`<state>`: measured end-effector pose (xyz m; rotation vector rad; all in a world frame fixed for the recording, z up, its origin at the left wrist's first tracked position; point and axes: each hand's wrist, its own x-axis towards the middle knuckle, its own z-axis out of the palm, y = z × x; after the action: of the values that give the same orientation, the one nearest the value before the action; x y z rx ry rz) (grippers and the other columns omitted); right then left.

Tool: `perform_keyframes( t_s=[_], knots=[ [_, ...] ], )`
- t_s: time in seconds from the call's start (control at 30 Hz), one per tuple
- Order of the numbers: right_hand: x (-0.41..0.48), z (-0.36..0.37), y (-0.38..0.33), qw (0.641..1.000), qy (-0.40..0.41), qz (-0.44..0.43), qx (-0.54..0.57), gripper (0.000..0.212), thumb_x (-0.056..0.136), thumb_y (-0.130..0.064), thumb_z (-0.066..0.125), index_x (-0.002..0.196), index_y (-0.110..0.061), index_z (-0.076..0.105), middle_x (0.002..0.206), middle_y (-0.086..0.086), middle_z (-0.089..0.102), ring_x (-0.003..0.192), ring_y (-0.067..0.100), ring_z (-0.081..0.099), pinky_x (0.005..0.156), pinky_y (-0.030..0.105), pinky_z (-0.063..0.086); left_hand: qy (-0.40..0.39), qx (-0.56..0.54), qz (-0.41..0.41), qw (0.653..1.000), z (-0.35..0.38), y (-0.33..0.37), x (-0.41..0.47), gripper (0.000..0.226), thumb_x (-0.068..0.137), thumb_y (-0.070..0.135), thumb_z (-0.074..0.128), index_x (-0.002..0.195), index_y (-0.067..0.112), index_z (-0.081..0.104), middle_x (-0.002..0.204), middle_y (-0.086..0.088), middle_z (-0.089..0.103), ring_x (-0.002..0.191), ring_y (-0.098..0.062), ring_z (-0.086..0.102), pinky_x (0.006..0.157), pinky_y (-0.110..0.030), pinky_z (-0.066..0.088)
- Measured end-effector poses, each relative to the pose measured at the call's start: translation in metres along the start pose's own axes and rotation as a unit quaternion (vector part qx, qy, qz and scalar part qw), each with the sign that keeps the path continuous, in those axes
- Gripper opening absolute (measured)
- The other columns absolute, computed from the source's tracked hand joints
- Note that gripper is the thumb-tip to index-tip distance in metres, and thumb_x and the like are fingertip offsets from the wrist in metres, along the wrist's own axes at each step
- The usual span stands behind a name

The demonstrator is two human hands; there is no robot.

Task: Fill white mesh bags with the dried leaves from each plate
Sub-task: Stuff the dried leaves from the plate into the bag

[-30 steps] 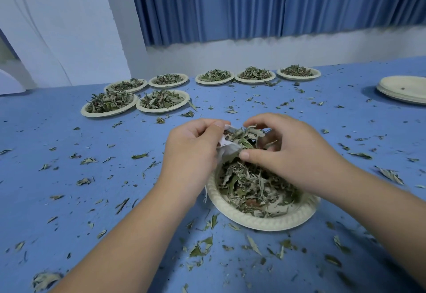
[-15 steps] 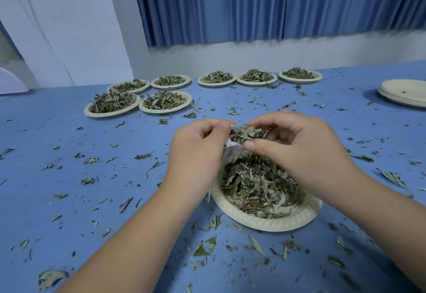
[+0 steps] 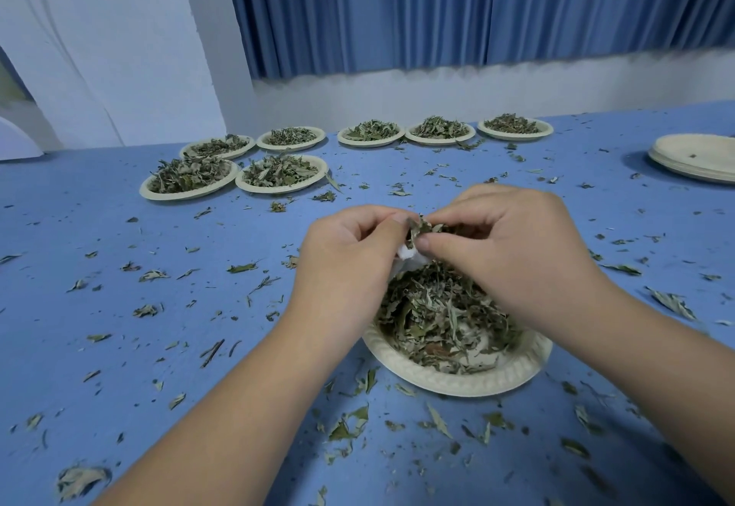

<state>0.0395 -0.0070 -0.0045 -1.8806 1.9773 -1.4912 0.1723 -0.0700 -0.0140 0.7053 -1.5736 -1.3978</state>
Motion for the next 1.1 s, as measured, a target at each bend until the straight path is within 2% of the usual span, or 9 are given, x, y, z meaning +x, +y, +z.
perform_keyframes(
  t_s=[0.17, 0.33, 0.5, 0.6, 0.7, 0.83, 0.93, 1.0, 1.1],
  knots=[
    [0.002, 0.001, -0.007, 0.99, -0.038, -0.049, -0.123, 0.006, 0.077, -0.018, 0.074, 0.079, -0.018, 0.079, 0.071, 0.0, 0.063, 0.07, 0.009, 0.053, 0.07, 0.027, 0.04, -0.003, -0.01, -0.008, 1.0, 0.001, -0.001, -0.001, 0.02, 0.096, 0.01, 0.056, 0.084, 0.009, 0.072, 0.037, 0.01, 0.042, 0.029, -0.001, 0.035, 0.035, -0.011, 0.028],
    [-0.001, -0.002, -0.011, 0.991, -0.072, -0.045, -0.099, 0.017, 0.084, -0.023, 0.069, 0.1, -0.025, 0.075, 0.076, -0.013, 0.06, 0.074, -0.001, 0.054, 0.068, 0.007, 0.036, 0.013, -0.051, -0.008, 0.999, -0.001, 0.001, 0.001, 0.02, 0.096, 0.006, 0.054, 0.084, 0.006, 0.07, 0.038, 0.01, 0.045, 0.03, 0.0, 0.039, 0.036, -0.01, 0.033],
    [0.001, -0.001, -0.015, 0.997, -0.008, -0.024, -0.066, 0.006, 0.077, -0.018, 0.075, 0.079, -0.024, 0.076, 0.063, -0.016, 0.063, 0.071, 0.003, 0.058, 0.064, 0.013, 0.042, 0.001, -0.031, -0.015, 0.999, -0.002, -0.002, 0.002, 0.02, 0.096, 0.011, 0.055, 0.087, 0.008, 0.072, 0.039, 0.011, 0.045, 0.031, -0.002, 0.034, 0.036, -0.013, 0.027],
    [0.004, 0.002, -0.018, 0.989, -0.02, -0.049, -0.141, 0.008, 0.079, -0.013, 0.07, 0.075, -0.017, 0.076, 0.067, -0.001, 0.065, 0.068, 0.012, 0.056, 0.067, 0.022, 0.04, -0.009, -0.038, -0.015, 0.999, -0.003, -0.001, 0.002, 0.02, 0.096, 0.011, 0.054, 0.089, 0.007, 0.072, 0.041, 0.01, 0.049, 0.032, -0.001, 0.035, 0.037, -0.013, 0.027],
    [0.006, 0.002, -0.018, 0.978, -0.067, -0.076, -0.184, 0.013, 0.085, -0.018, 0.064, 0.084, -0.013, 0.076, 0.076, 0.005, 0.066, 0.074, 0.015, 0.056, 0.073, 0.029, 0.039, -0.004, -0.058, -0.017, 0.998, -0.004, 0.0, 0.002, 0.019, 0.096, 0.009, 0.055, 0.09, 0.004, 0.072, 0.045, 0.005, 0.052, 0.031, -0.001, 0.038, 0.037, -0.012, 0.029],
    [0.004, -0.004, -0.019, 0.986, -0.099, -0.067, -0.118, 0.023, 0.087, -0.015, 0.065, 0.104, -0.028, 0.071, 0.081, -0.014, 0.068, 0.071, 0.0, 0.059, 0.076, 0.017, 0.044, 0.023, -0.056, -0.013, 0.998, -0.007, 0.0, 0.006, 0.021, 0.096, 0.01, 0.055, 0.087, 0.008, 0.073, 0.043, 0.008, 0.041, 0.032, -0.003, 0.035, 0.038, -0.014, 0.028],
    [0.005, -0.004, -0.018, 0.994, -0.076, -0.059, -0.045, 0.031, 0.084, -0.007, 0.068, 0.091, -0.035, 0.058, 0.07, -0.011, 0.069, 0.064, -0.001, 0.065, 0.068, 0.022, 0.052, 0.028, -0.033, -0.002, 0.999, -0.007, -0.001, 0.006, 0.026, 0.095, 0.012, 0.057, 0.077, 0.017, 0.075, 0.044, 0.009, 0.041, 0.034, -0.005, 0.032, 0.04, -0.015, 0.027],
    [0.009, -0.002, -0.015, 0.996, -0.071, -0.048, -0.02, 0.033, 0.08, -0.009, 0.072, 0.089, -0.032, 0.049, 0.071, -0.012, 0.069, 0.062, 0.002, 0.066, 0.064, 0.024, 0.053, 0.023, -0.035, 0.006, 0.999, -0.007, -0.001, 0.005, 0.022, 0.096, 0.011, 0.056, 0.082, 0.012, 0.073, 0.041, 0.014, 0.045, 0.032, 0.0, 0.036, 0.038, -0.012, 0.031],
    [0.017, -0.001, -0.01, 0.996, -0.073, -0.002, 0.044, 0.037, 0.071, -0.016, 0.081, 0.089, -0.028, 0.051, 0.071, -0.01, 0.069, 0.059, 0.006, 0.06, 0.06, 0.025, 0.05, 0.016, -0.063, 0.002, 0.998, -0.008, 0.001, 0.004, 0.02, 0.097, 0.008, 0.054, 0.088, 0.004, 0.071, 0.043, 0.012, 0.05, 0.03, 0.0, 0.04, 0.036, -0.01, 0.031]
  ],
)
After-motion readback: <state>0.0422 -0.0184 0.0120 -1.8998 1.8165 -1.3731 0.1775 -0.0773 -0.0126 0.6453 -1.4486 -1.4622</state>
